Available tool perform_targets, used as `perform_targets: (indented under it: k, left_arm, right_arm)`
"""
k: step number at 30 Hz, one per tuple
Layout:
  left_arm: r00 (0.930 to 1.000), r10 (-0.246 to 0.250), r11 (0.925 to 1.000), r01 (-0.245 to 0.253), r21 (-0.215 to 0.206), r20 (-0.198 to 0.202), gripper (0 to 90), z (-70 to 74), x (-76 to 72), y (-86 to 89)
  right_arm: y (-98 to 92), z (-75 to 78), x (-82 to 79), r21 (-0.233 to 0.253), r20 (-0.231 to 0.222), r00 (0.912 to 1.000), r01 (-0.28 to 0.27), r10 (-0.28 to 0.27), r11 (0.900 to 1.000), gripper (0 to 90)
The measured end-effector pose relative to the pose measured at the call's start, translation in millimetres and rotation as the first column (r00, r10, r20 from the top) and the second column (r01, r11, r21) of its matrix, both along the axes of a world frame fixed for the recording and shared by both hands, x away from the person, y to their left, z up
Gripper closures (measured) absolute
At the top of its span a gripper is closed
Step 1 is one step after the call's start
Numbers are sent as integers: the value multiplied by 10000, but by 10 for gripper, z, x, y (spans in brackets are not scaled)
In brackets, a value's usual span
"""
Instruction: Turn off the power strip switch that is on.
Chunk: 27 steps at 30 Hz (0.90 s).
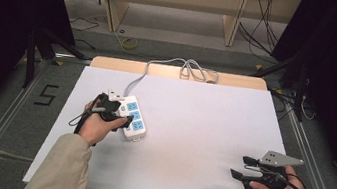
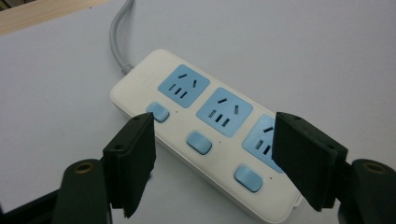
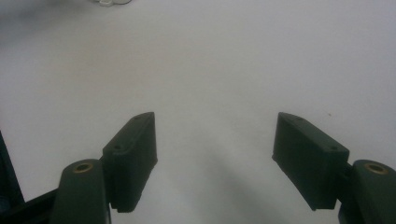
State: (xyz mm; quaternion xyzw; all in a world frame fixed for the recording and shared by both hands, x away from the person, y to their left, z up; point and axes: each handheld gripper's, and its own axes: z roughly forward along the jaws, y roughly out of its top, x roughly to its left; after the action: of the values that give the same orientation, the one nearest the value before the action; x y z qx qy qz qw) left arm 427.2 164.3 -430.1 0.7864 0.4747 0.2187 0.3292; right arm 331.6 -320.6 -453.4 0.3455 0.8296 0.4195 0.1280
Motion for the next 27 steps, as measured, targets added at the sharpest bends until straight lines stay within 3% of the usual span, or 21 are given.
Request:
perform_targets:
  k: [8,27]
  left_arm:
    - [9989,-431,9986,437,-300,205,263,25,-79,-58]
    - [9918,-1150,9929,1165,-242,551,243,-34,-322,-177]
  right_arm:
    - [1,-1,1,-5,3,10000,-14,14,10000,305]
    - [6,-3,3,40,-9,10000,-5,5,10000,303]
